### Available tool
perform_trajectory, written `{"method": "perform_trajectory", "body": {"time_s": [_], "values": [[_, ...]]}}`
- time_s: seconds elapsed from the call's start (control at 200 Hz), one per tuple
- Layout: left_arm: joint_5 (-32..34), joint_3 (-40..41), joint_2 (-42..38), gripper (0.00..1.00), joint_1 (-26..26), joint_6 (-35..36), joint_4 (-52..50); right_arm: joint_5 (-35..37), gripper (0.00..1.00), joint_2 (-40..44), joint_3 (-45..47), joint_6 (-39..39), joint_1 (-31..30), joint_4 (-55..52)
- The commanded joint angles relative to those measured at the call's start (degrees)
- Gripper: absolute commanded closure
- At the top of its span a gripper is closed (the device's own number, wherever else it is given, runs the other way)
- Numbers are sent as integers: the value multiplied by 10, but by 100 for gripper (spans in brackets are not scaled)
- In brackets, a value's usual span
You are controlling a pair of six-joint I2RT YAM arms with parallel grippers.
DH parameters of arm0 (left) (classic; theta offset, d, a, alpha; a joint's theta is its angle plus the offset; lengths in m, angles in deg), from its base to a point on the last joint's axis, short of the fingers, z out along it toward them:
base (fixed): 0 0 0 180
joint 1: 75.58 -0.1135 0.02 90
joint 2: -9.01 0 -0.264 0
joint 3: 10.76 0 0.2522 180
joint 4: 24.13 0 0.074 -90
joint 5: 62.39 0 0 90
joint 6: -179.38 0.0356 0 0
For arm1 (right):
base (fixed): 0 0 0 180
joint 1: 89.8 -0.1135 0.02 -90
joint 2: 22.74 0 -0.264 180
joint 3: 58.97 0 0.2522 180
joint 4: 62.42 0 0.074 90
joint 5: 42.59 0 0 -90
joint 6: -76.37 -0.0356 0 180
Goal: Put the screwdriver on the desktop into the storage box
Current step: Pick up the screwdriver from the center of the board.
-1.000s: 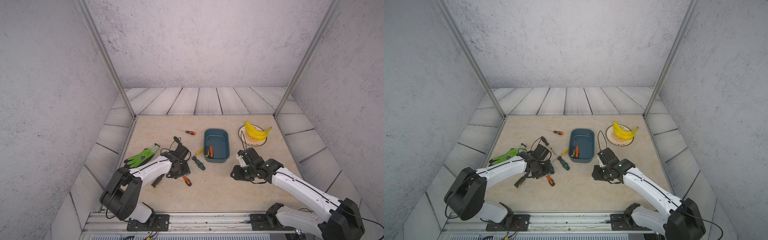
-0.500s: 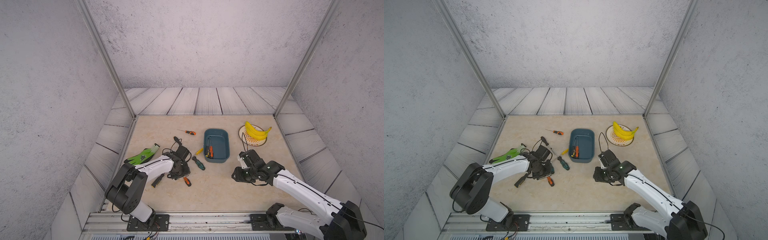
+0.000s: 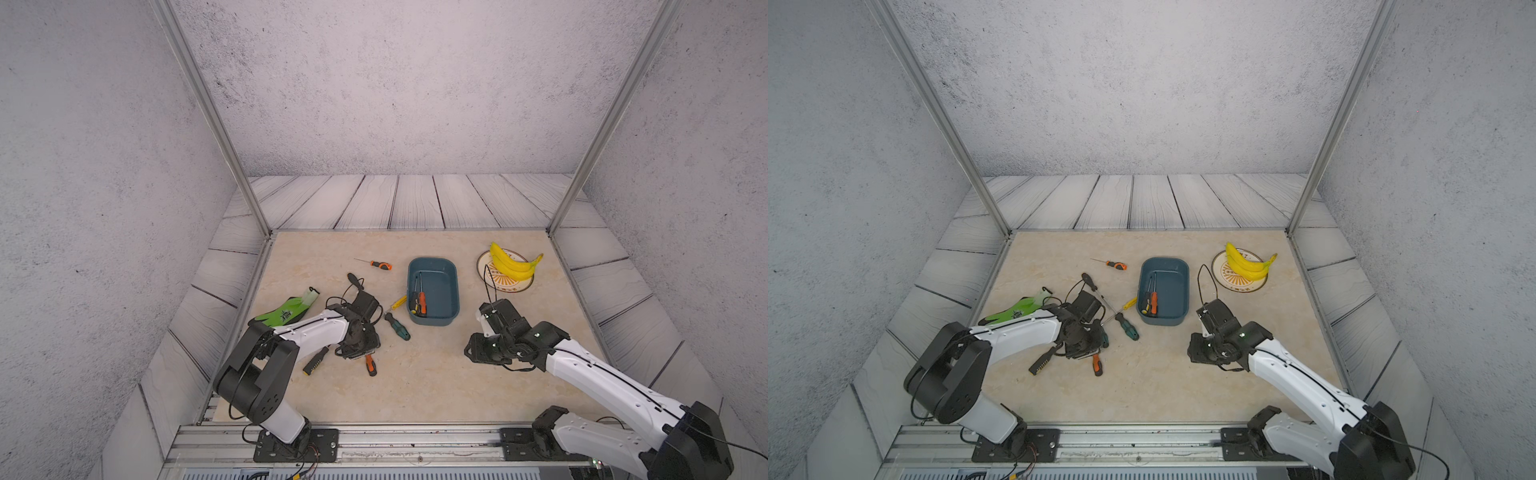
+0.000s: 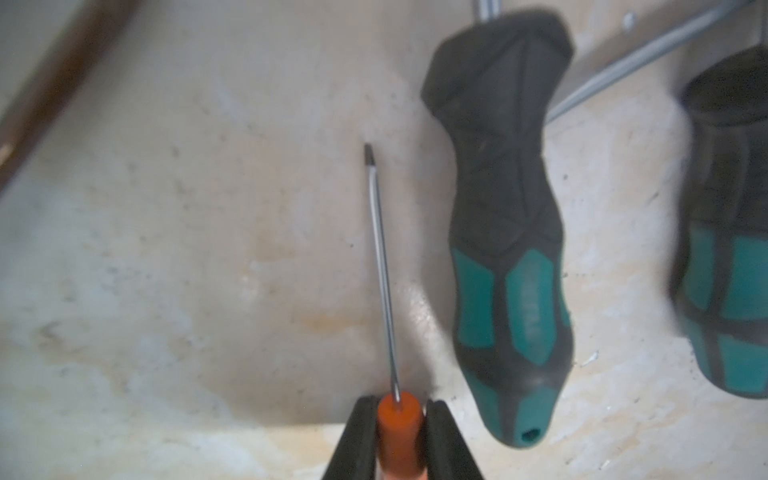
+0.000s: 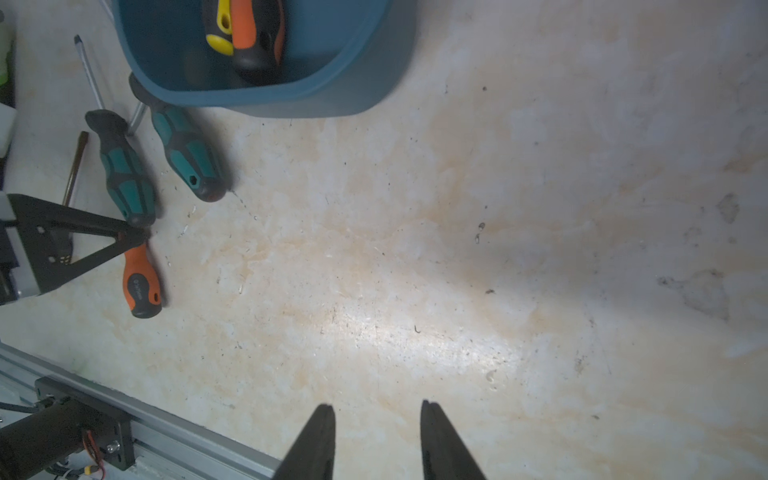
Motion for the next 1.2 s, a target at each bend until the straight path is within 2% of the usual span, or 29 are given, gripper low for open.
{"method": "perform_trajectory", "body": {"time_s": [0.0,0.07,0.365,0.721,0.961,1.196], "values": [[3,17,4,94,-3,3,-14,15,61,7,2,-5,-1,-5],[6,15,-11,100,-3,5,-24,17,61,6,2,-3,-2,-6],[26,-18,-112,100,-4,22,-82,9,50,3,-16,5,-2,-4],[9,-80,-222,100,-3,41,-103,-27,44,-7,-49,26,-2,25],[-26,-110,-235,100,9,52,-70,-68,42,29,-48,42,-2,88],[-30,-130,-238,100,41,47,-26,-129,43,48,-45,47,-2,147]]}}
